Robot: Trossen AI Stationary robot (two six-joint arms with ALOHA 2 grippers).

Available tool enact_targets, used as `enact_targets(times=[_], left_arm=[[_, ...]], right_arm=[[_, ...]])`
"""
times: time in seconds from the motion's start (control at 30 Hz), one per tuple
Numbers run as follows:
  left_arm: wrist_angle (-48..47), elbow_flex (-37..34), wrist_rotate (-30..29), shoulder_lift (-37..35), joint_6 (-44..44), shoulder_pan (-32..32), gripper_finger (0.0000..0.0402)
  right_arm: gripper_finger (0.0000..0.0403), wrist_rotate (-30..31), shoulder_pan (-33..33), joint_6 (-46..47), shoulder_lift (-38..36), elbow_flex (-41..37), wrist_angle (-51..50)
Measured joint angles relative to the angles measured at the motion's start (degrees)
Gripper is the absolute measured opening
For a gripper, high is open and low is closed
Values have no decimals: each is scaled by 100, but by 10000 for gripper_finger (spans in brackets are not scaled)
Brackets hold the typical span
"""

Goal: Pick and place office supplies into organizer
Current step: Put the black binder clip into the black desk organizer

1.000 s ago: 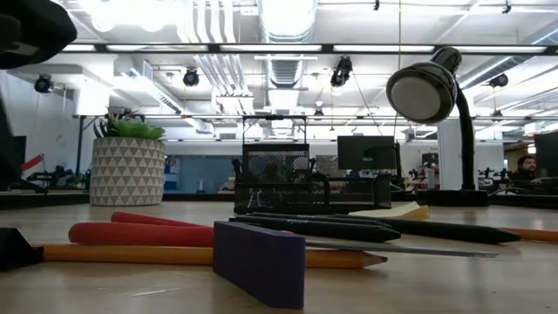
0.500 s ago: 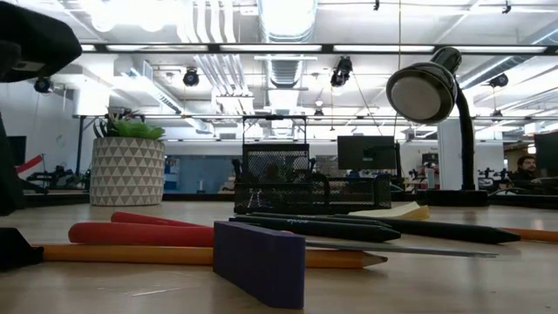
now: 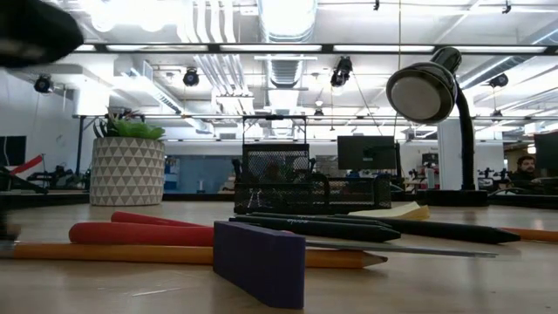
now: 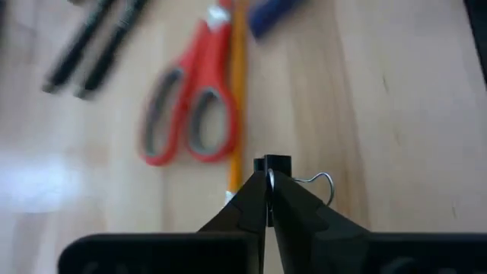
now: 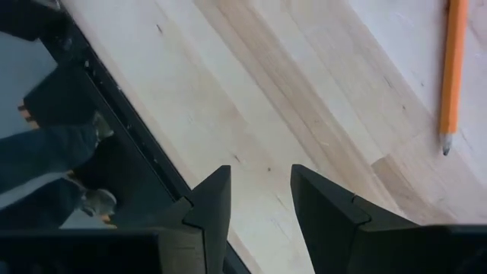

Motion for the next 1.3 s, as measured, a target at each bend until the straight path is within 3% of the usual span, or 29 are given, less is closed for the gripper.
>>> enact_targets(times=[0.2, 0.33, 0.43, 0.53, 0.7, 0.77, 0.97, 1.3], left_arm=[[-819, -6, -852, -938, -2, 291, 0], [-824, -152, -1529, -1686, 35, 715, 0], [-611, -331, -1589, -2119, 390, 1283, 0], [47, -648, -1071, -2507, 868, 2105, 0], [1396, -1206, 1100, -2856, 1086, 3603, 0], [1694, -1384, 1658, -2869, 1057, 4027, 0], [1595, -1603, 1905, -2716, 1051, 4640, 0], [2378, -1761, 2028, -1981, 893, 4929, 0]], right_arm=[[132, 766, 32, 941, 0, 0, -350], [132, 1421, 75, 1988, 0, 0, -937], [132, 1804, 77, 2760, 0, 0, -1385], [132, 1994, 51, 3122, 0, 0, -1612], [132, 2074, -62, 2985, 0, 0, -1828], [132, 2070, -128, 2987, 0, 0, -1907], [132, 2062, -339, 3124, -2, 0, -1937], [132, 2062, -726, 2845, -2, -7, -1954]])
